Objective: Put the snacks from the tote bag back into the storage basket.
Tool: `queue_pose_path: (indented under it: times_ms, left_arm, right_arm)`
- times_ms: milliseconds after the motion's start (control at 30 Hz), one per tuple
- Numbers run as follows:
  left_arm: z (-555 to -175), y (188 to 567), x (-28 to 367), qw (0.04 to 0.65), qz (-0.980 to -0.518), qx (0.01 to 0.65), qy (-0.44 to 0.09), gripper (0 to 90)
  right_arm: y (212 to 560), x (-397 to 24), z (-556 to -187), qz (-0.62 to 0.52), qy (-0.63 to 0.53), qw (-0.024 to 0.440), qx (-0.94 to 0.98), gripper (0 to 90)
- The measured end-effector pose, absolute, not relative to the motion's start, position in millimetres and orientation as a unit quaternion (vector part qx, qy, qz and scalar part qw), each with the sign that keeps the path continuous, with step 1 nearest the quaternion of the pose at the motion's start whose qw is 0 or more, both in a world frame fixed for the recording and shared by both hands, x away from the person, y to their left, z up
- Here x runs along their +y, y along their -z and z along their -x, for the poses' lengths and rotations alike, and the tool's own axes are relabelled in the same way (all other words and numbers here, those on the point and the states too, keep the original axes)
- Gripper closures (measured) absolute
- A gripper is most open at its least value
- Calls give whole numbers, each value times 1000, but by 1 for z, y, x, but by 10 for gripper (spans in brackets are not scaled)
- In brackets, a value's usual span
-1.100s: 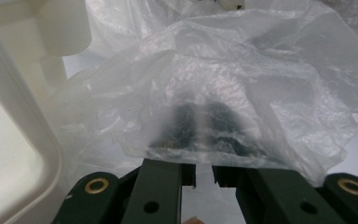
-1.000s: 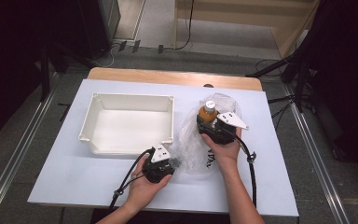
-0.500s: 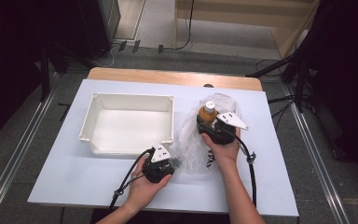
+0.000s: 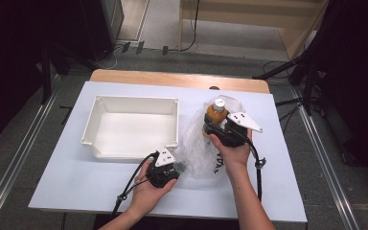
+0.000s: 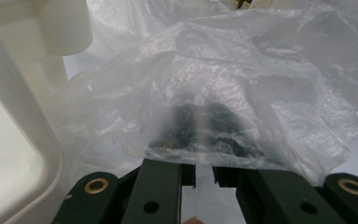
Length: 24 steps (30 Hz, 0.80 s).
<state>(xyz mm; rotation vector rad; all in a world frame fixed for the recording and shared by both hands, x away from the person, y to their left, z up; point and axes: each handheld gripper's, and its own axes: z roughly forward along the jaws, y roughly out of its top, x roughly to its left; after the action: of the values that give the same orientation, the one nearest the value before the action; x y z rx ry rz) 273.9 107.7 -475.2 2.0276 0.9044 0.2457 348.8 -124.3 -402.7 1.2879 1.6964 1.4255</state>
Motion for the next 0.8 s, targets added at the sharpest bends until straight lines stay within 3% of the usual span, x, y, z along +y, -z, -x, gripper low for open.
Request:
queue_pose_path:
  times_ms: [800]
  left_arm:
    - [-274, 475, 109, 444, -812, 365, -98, 818]
  right_arm:
    - [352, -125, -333, -465, -563, 305, 611, 314]
